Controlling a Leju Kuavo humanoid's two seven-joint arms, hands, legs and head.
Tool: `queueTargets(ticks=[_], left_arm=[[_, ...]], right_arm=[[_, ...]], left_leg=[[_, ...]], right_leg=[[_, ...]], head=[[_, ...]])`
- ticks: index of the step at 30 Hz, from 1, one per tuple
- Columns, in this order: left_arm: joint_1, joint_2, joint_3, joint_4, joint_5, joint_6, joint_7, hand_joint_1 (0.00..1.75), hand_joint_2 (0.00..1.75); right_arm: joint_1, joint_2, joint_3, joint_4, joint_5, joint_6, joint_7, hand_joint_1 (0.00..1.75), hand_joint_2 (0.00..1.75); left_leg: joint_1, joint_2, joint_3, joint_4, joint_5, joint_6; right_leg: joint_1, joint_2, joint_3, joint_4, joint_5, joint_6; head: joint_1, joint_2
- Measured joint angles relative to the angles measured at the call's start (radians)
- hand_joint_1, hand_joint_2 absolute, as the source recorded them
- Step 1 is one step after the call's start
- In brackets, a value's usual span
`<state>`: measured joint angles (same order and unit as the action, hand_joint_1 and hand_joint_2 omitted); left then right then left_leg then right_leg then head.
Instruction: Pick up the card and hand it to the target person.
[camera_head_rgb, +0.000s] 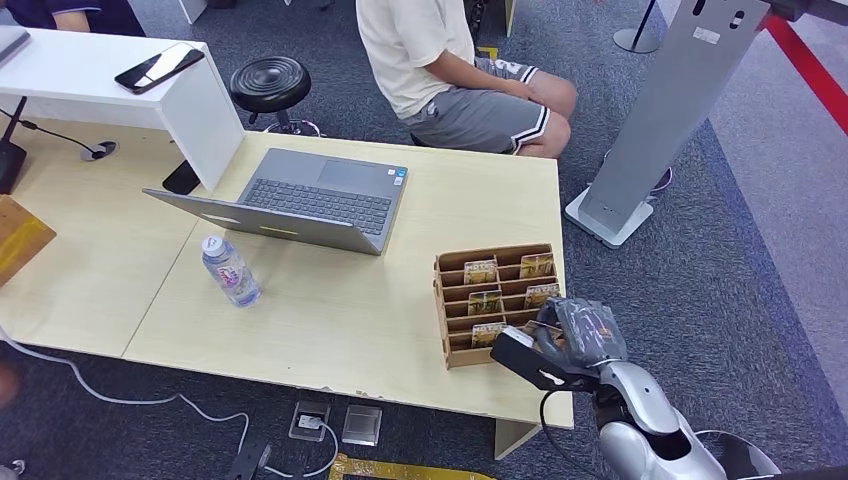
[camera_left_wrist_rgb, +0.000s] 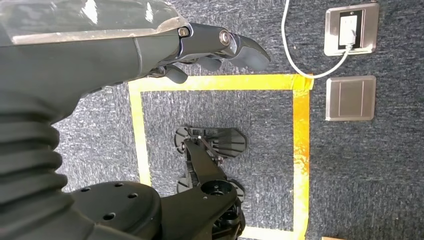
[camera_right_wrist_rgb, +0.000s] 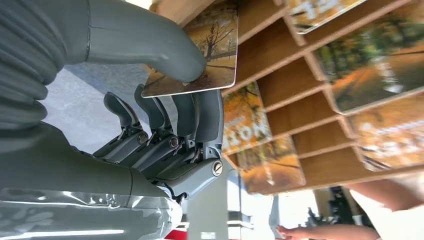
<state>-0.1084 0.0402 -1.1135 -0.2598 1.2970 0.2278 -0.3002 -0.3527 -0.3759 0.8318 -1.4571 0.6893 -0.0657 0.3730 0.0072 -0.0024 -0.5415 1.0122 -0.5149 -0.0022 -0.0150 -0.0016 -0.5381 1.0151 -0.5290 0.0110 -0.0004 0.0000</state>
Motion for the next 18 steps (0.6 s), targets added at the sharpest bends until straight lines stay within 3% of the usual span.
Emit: queueTargets(ticks=[13,18], left_arm=[[0.000,0.009,0.000,0.000,-0.001,0.000,0.002,0.00,1.75],[0.000,0.009,-0.001,0.000,-0.006,0.000,0.008,0.00,1.75]], right_arm=[[-0.203,-0.015,0.030,-0.211,-0.122,0.274,0.082,1.54,1.75],[-0.280,-0.017,0.044,-0.281,-0.119,0.290,0.112,1.54,1.75]], left_leg=[[0.000,0.000,0.000,0.000,0.000,0.000],[0.000,0.000,0.000,0.000,0.000,0.000]], right_leg=[[0.000,0.000,0.000,0.000,0.000,0.000],[0.000,0.000,0.000,0.000,0.000,0.000]], head=[[0.000,0.000],[0.000,0.000]])
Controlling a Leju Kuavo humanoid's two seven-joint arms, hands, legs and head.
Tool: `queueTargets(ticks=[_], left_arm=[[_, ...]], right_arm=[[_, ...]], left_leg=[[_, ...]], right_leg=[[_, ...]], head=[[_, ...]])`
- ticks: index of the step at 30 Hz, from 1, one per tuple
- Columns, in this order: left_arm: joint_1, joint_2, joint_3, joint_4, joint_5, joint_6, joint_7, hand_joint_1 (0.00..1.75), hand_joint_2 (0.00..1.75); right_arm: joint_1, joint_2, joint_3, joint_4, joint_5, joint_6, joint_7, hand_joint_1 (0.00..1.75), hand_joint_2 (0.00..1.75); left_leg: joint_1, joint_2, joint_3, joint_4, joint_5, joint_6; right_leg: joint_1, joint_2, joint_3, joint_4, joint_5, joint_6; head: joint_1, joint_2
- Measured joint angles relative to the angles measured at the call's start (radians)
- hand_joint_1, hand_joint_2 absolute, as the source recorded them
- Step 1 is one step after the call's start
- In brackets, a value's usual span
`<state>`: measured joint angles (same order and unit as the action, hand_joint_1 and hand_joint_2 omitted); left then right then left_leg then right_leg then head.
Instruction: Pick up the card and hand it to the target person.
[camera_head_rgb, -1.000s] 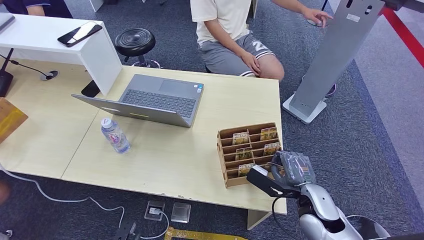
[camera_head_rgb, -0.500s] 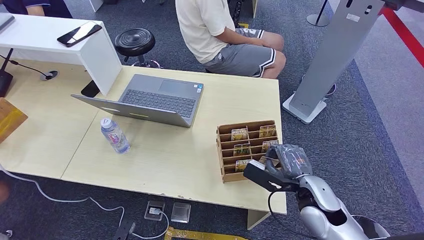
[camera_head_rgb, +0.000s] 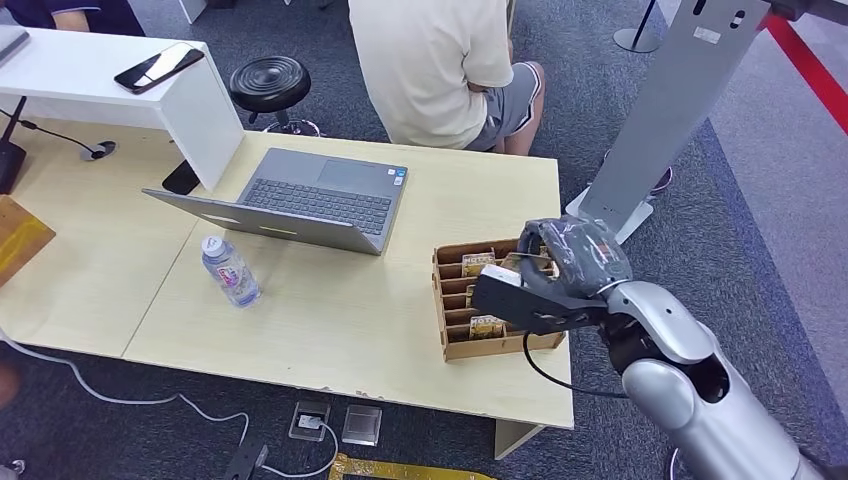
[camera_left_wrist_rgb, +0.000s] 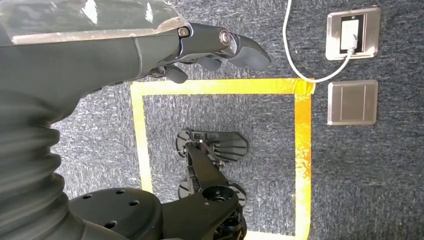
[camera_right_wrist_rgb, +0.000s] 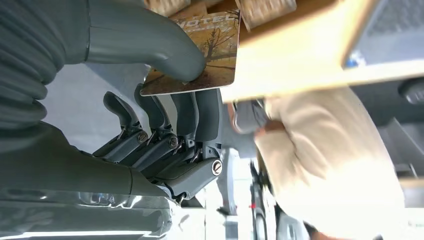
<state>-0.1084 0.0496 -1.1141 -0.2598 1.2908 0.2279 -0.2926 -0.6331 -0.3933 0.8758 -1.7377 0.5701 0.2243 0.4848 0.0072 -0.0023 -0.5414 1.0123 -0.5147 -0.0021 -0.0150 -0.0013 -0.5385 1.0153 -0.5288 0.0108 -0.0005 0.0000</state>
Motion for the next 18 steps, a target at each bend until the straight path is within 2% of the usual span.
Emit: queueTargets(ticks=[5,9,13,18], left_arm=[[-0.005,-0.002,-0.004,-0.001,-0.014,0.000,0.006,0.00,1.75],[-0.017,-0.008,-0.011,-0.002,-0.027,0.000,0.019,0.00,1.75],[-0.029,-0.015,-0.018,-0.005,-0.037,0.000,0.032,0.00,1.75],[-0.044,-0.025,-0.024,-0.008,-0.054,0.000,0.051,0.00,1.75]], right_arm=[[-0.033,0.013,0.004,-0.024,0.154,-0.158,-0.055,1.54,1.75],[-0.033,0.045,0.001,0.008,0.225,-0.361,-0.133,1.54,1.75],[-0.030,0.086,-0.002,0.090,0.260,-0.534,-0.206,1.54,1.75],[-0.033,0.152,-0.006,0.248,0.341,-0.797,-0.268,1.54,1.75]], left_leg=[[0.000,0.000,0.000,0.000,0.000,0.000],[0.000,0.000,0.000,0.000,0.000,0.000],[0.000,0.000,-0.001,0.000,0.000,0.000],[0.000,-0.001,-0.001,0.000,0.001,0.001]], right_leg=[[0.000,0.000,0.000,0.000,0.000,0.000],[0.000,0.000,0.000,0.000,0.000,0.000],[0.000,-0.001,0.000,0.000,0.000,0.000],[0.000,-0.001,0.000,0.000,0.000,0.000]], head=[[0.000,0.000],[0.000,0.000],[0.000,0.000],[0.000,0.000]])
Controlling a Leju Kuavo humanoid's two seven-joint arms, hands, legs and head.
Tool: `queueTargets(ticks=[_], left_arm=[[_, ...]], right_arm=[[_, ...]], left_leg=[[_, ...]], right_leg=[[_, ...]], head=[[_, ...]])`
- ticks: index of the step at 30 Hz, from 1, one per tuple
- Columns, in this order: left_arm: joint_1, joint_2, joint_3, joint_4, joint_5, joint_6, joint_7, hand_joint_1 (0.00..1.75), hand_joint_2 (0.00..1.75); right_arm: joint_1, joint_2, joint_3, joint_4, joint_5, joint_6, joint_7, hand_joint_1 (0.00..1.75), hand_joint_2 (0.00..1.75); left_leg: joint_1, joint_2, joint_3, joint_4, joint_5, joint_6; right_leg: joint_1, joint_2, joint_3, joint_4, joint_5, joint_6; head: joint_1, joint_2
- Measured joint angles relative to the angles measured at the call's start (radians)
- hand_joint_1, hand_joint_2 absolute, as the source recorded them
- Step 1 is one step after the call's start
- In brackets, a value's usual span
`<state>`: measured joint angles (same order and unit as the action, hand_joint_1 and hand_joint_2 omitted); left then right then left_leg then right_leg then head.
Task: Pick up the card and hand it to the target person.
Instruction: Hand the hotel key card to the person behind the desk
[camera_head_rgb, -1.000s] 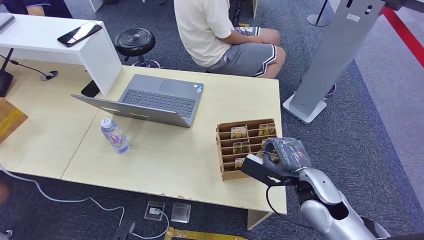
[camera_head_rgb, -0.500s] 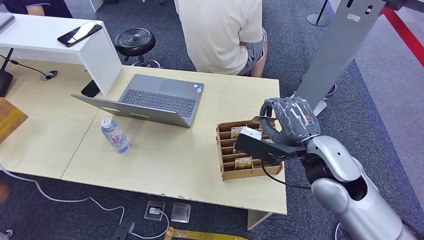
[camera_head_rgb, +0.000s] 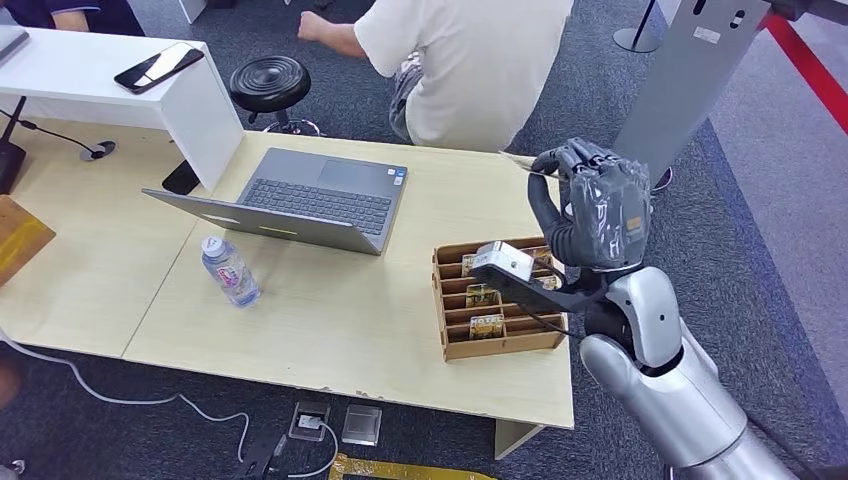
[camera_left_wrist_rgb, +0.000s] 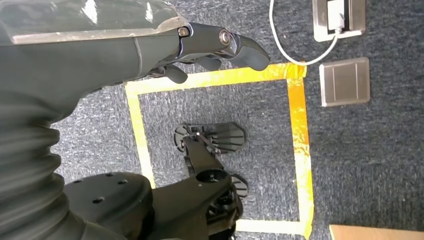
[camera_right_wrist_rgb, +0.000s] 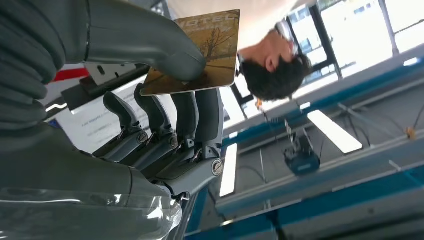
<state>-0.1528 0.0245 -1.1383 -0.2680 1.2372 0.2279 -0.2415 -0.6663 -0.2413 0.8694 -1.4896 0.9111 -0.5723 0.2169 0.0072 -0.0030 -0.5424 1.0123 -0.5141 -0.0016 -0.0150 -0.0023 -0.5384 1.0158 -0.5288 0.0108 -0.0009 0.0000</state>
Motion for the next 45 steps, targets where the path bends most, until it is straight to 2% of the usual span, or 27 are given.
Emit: queueTargets(ticks=[2,5,11,20,30,45], left_arm=[[-0.006,-0.004,-0.001,-0.001,-0.007,0.000,0.009,0.00,1.75],[-0.011,-0.010,-0.001,-0.002,-0.014,0.000,0.020,0.00,1.75],[-0.016,-0.020,-0.001,-0.002,-0.016,0.000,0.024,0.00,1.75],[-0.016,-0.026,0.000,-0.002,-0.017,0.000,0.025,0.00,1.75],[-0.016,-0.028,0.000,-0.002,-0.027,0.000,0.030,0.00,1.75],[-0.015,-0.028,0.000,-0.002,-0.027,0.000,0.032,0.00,1.75]], right_arm=[[-0.002,0.026,-0.004,0.066,0.051,-0.069,-0.018,1.54,1.75],[0.004,0.071,-0.038,0.146,0.151,-0.107,-0.066,1.54,1.75],[0.019,0.160,-0.139,0.267,0.249,-0.111,-0.151,1.54,1.75],[0.029,0.250,-0.253,0.363,0.302,-0.112,-0.197,1.54,1.75],[0.036,0.297,-0.322,0.407,0.311,-0.115,-0.198,1.54,1.75],[0.037,0.323,-0.345,0.451,0.305,-0.116,-0.202,1.54,1.75]], left_leg=[[0.000,0.000,0.000,0.000,0.000,0.000],[0.000,0.000,0.000,0.000,0.000,0.000],[0.000,0.000,0.000,0.000,0.000,0.000],[0.000,0.000,0.000,0.000,0.000,0.000],[0.000,0.000,0.001,0.000,0.000,0.000],[0.000,0.000,0.000,0.000,0.000,0.000]], right_leg=[[0.000,0.000,0.000,0.000,0.000,0.000],[0.000,0.000,0.000,0.000,0.000,0.000],[0.000,0.000,0.000,0.000,0.000,0.000],[0.000,0.000,0.000,0.000,0.000,0.000],[0.000,0.000,0.000,0.000,0.000,0.000],[0.000,0.000,-0.001,0.000,0.000,0.000]], head=[[0.000,0.000],[0.000,0.000],[0.000,0.000],[0.000,0.000],[0.000,0.000],[0.000,0.000]])
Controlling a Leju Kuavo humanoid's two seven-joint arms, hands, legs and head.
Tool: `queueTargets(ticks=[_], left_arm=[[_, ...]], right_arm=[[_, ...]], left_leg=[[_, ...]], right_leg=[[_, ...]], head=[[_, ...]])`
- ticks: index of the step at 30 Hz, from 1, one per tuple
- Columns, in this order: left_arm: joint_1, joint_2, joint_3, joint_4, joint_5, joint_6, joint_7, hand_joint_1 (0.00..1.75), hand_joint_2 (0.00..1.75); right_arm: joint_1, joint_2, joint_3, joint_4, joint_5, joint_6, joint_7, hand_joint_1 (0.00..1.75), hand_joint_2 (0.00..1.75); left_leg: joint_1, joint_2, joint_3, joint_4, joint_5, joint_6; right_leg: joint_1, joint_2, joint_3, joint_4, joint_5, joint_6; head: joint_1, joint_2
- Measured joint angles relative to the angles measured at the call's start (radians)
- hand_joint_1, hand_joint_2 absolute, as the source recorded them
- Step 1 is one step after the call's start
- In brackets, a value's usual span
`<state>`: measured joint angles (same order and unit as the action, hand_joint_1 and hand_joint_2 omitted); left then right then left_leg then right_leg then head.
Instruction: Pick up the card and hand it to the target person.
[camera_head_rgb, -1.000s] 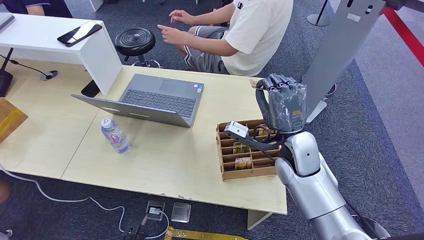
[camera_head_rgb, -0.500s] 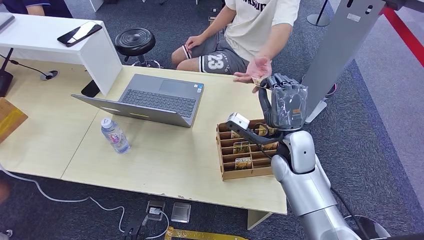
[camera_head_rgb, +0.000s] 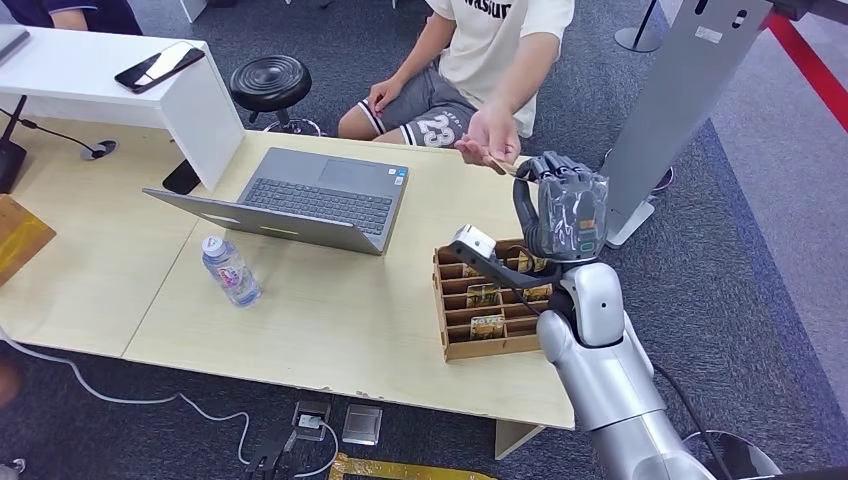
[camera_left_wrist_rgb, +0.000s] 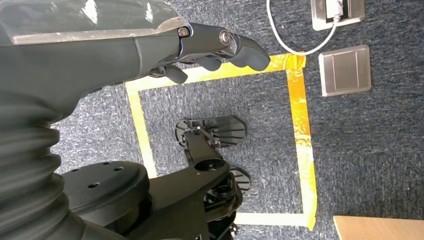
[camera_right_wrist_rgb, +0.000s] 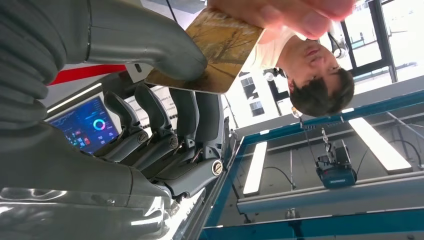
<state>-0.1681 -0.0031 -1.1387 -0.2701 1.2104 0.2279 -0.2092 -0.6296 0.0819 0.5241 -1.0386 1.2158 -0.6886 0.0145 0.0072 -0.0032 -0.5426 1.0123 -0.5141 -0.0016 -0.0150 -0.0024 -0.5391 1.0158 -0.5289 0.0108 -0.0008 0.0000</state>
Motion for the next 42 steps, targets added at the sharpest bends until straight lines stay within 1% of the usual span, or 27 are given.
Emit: queueTargets(ticks=[13,17,18,22,31,35,38,41,42], left_arm=[[0.006,0.000,0.000,0.000,0.001,0.000,-0.006,0.00,1.75],[0.007,0.000,0.000,0.000,-0.009,0.000,-0.014,0.00,1.75],[0.007,0.000,0.000,0.000,-0.016,0.000,-0.015,0.00,1.75],[0.007,0.000,0.000,0.000,-0.026,0.000,-0.025,0.00,0.00],[0.007,0.000,0.000,0.000,-0.012,0.000,-0.028,0.00,0.00],[0.009,0.000,0.000,0.000,-0.009,0.000,-0.028,0.00,0.00],[0.013,0.000,0.001,0.000,-0.003,0.000,-0.030,0.00,0.00],[0.021,0.000,0.002,0.000,0.008,0.000,-0.036,0.00,0.00],[0.023,0.000,0.003,0.000,0.010,0.000,-0.037,0.00,0.00]], right_arm=[[0.001,0.019,0.000,0.018,0.000,0.000,-0.009,1.54,1.75],[0.001,0.021,-0.001,0.022,0.001,0.000,-0.008,0.00,1.75],[0.001,0.021,-0.002,0.023,0.001,0.000,-0.008,0.00,1.75],[0.001,0.021,-0.003,0.027,0.000,0.000,-0.008,0.00,1.75],[0.001,0.021,-0.004,0.031,-0.002,0.000,-0.012,0.00,1.75],[0.001,0.021,-0.004,0.033,-0.038,0.000,-0.015,0.00,1.75],[0.001,0.021,-0.004,0.032,-0.112,-0.001,-0.020,0.00,1.75],[0.000,0.017,0.000,0.017,-0.274,-0.001,0.003,0.00,1.75],[0.000,0.016,0.001,0.013,-0.307,-0.001,0.012,0.00,1.75]], left_leg=[[0.000,0.000,0.000,0.001,0.001,0.001],[0.000,0.000,0.000,0.001,0.001,0.001],[0.000,0.000,0.000,0.001,0.000,0.001],[0.000,0.000,0.000,0.001,0.001,0.001],[0.000,0.000,0.000,0.001,0.001,0.001],[0.000,0.000,0.000,0.001,0.001,0.001],[0.000,0.000,0.000,0.001,0.001,0.001],[0.000,0.000,0.000,0.001,0.001,0.001],[0.000,0.000,0.000,0.001,0.001,0.001]], right_leg=[[0.000,0.000,0.000,0.000,0.000,0.000],[0.000,0.000,0.000,0.000,0.000,0.000],[0.000,0.000,0.000,0.000,0.000,0.000],[0.000,0.000,0.000,0.000,0.001,0.000],[0.000,0.000,0.000,0.000,0.001,0.000],[0.000,0.000,0.000,0.000,0.001,0.000],[0.000,0.000,0.000,0.000,0.001,0.000],[0.000,0.000,0.000,0.000,0.001,0.000],[0.000,0.000,0.000,0.000,0.001,0.000]], head=[[0.000,0.000],[0.001,0.000],[0.001,0.000],[0.001,0.000],[0.000,0.000],[0.001,0.000],[0.001,0.000],[0.001,0.000],[0.000,0.000]])
